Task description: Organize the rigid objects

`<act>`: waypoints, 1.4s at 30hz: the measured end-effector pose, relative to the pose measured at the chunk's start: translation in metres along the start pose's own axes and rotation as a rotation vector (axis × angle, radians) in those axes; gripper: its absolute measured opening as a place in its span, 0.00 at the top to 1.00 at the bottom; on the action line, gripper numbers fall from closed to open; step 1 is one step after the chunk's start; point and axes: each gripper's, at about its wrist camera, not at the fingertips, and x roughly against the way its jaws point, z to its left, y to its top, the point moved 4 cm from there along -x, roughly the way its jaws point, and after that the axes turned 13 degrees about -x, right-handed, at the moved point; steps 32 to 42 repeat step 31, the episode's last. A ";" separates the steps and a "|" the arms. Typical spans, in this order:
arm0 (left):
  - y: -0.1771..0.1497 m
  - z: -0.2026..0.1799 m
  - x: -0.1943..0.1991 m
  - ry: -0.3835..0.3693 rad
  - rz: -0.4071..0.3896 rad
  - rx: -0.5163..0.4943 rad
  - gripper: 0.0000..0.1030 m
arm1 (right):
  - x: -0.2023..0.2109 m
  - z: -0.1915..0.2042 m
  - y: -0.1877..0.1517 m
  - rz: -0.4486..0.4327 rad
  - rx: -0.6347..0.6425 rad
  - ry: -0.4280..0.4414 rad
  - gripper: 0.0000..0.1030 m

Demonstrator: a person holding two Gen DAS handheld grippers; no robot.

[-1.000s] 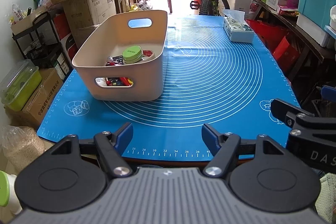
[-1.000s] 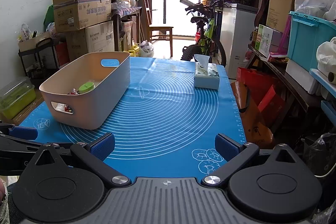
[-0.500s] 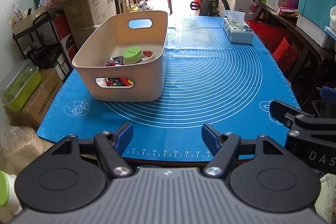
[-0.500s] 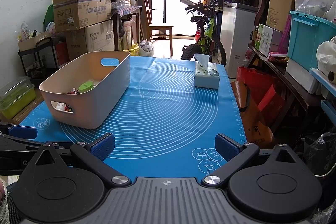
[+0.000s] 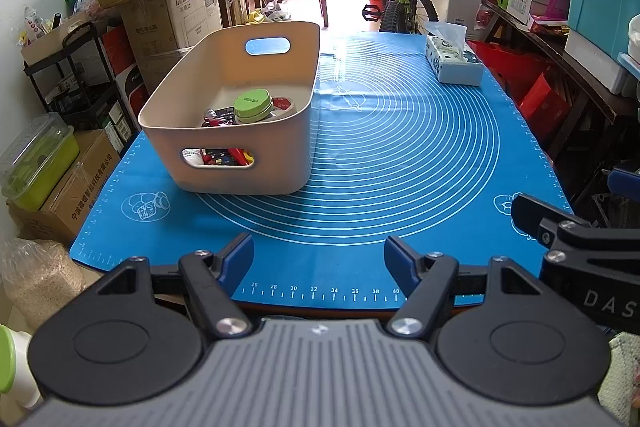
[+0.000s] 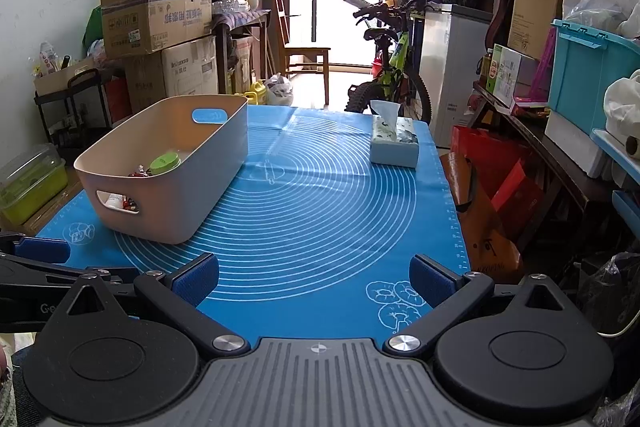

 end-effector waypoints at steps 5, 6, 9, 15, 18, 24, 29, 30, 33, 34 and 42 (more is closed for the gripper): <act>0.000 0.000 0.000 0.000 -0.001 0.000 0.29 | 0.000 0.000 0.000 0.001 0.001 0.000 0.02; 0.000 0.000 0.000 0.000 0.000 0.000 0.29 | 0.000 0.001 0.000 0.001 0.001 -0.001 0.02; 0.000 0.000 0.000 0.000 -0.001 0.000 0.29 | 0.000 0.001 0.000 0.001 0.001 0.000 0.02; -0.001 0.000 0.000 -0.001 -0.001 0.000 0.29 | 0.000 0.001 0.000 0.001 0.002 0.000 0.02; -0.001 0.000 0.000 -0.001 0.000 0.001 0.29 | 0.000 0.001 -0.001 0.002 0.003 -0.001 0.02; 0.004 -0.001 0.000 -0.006 0.000 0.005 0.29 | -0.003 -0.001 -0.003 0.007 0.005 0.002 0.02; 0.002 0.000 0.000 -0.006 0.000 0.007 0.29 | -0.005 -0.003 -0.004 0.010 0.009 0.003 0.02; 0.003 0.000 0.000 -0.006 0.000 0.006 0.29 | -0.005 -0.003 -0.004 0.010 0.009 0.003 0.02; 0.002 0.000 0.000 -0.006 0.000 0.006 0.29 | -0.005 -0.003 -0.004 0.011 0.009 0.003 0.02; 0.002 0.000 0.000 -0.006 0.000 0.006 0.29 | -0.005 -0.003 -0.004 0.011 0.009 0.003 0.02; 0.002 0.000 0.000 -0.006 0.000 0.006 0.29 | -0.005 -0.003 -0.004 0.011 0.009 0.003 0.02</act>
